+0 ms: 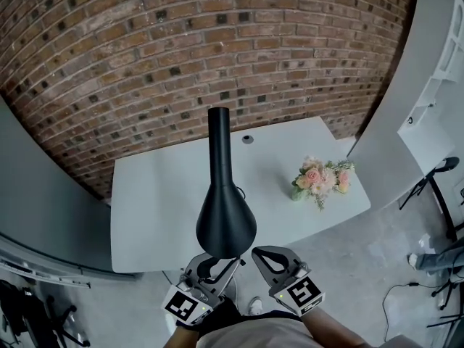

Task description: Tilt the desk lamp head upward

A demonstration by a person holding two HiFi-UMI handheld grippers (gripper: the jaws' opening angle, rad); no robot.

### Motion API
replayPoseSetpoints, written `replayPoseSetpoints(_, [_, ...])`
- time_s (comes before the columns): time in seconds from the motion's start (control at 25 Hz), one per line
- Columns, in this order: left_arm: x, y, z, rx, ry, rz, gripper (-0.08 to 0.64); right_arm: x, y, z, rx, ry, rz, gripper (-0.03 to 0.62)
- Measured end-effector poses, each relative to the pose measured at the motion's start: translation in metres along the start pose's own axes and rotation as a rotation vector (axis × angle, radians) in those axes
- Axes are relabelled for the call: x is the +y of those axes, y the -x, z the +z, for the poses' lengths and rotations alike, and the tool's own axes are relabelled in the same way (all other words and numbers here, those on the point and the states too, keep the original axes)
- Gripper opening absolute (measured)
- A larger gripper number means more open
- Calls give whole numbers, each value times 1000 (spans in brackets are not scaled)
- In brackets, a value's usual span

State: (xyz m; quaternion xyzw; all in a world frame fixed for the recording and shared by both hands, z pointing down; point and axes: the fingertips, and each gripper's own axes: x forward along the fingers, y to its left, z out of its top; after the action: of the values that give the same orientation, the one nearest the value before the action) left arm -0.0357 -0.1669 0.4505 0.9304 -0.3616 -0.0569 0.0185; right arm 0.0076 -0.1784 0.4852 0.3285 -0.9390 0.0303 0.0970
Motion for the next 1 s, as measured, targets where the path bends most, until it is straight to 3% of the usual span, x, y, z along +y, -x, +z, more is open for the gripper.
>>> replayPoseSetpoints(0.36, [-6, 5, 11, 4, -78, 56, 29, 9, 5, 8, -40, 21, 32, 18])
replayPoseSetpoints(0.68, [-15, 11, 33, -42, -129, 74, 23, 17, 9, 9, -7, 47, 56, 17])
replayPoseSetpoints(1.0, [-27, 19, 70, -107, -187, 80, 23, 29, 4, 11, -37, 66, 100, 17])
